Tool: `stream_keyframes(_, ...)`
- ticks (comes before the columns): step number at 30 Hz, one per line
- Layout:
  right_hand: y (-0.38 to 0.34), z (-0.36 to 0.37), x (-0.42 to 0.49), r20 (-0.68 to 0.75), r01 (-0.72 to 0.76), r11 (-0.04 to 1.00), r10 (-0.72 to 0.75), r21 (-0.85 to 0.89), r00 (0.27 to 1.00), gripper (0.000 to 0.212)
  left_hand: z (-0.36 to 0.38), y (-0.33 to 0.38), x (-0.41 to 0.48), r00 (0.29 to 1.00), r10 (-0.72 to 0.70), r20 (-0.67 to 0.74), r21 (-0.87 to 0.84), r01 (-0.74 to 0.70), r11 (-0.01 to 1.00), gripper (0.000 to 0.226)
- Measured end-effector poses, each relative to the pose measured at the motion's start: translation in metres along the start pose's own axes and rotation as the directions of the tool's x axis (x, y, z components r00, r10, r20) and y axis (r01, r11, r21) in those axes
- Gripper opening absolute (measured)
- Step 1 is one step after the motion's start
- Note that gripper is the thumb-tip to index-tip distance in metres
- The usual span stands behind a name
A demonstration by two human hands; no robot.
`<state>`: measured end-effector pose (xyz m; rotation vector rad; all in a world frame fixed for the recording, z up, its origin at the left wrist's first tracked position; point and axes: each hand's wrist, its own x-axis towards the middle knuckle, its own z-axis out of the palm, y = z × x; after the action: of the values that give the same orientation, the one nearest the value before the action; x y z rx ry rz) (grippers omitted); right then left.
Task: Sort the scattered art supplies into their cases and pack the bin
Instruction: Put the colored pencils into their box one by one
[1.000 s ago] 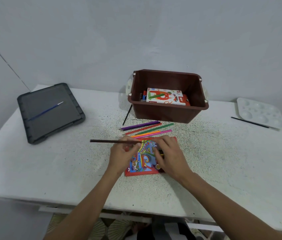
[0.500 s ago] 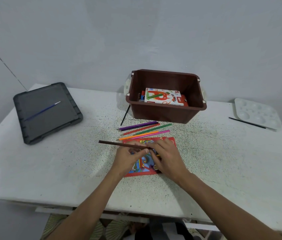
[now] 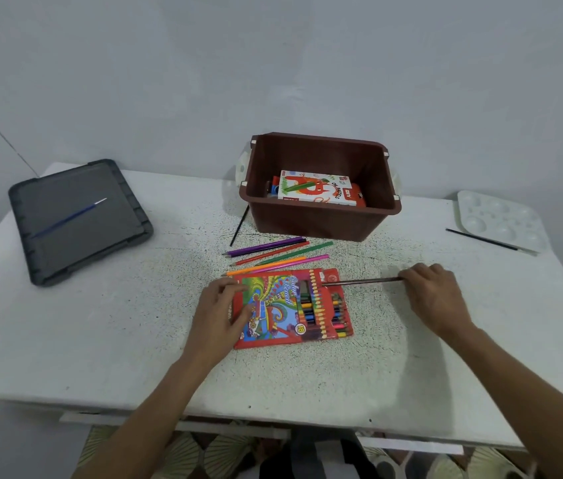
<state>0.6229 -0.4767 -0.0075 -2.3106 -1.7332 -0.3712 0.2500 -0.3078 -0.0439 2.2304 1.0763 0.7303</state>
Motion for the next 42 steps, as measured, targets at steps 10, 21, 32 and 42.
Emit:
stream_keyframes(10, -0.031, -0.001, 0.005, 0.04, 0.17, 0.985, -0.171, 0.014, 0.984, 0.019, 0.006, 0.002, -0.005, 0.996, 0.083, -0.034, 0.144, -0.078, 0.987, 0.039)
stream_keyframes(21, -0.093, 0.021, 0.01, 0.109, 0.218, 0.959, -0.24, 0.182, 0.965, 0.047, 0.006, 0.004, -0.006, 0.996, 0.09, -0.027, 0.176, -0.084, 0.981, 0.038)
stream_keyframes(32, -0.1, 0.023, 0.0, 0.067, 0.154, 0.941, -0.182, 0.3, 0.981, 0.036, -0.006, -0.005, 0.033, 0.995, 0.015, -0.095, 0.272, 0.011, 0.962, 0.023)
stream_keyframes(42, -0.11, 0.018, -0.001, 0.099, 0.027, 0.932, -0.067, 0.363, 0.993, 0.033, -0.026, -0.009, 0.064, 0.964, 0.228, 0.135, 0.572, -0.264, 0.777, 0.032)
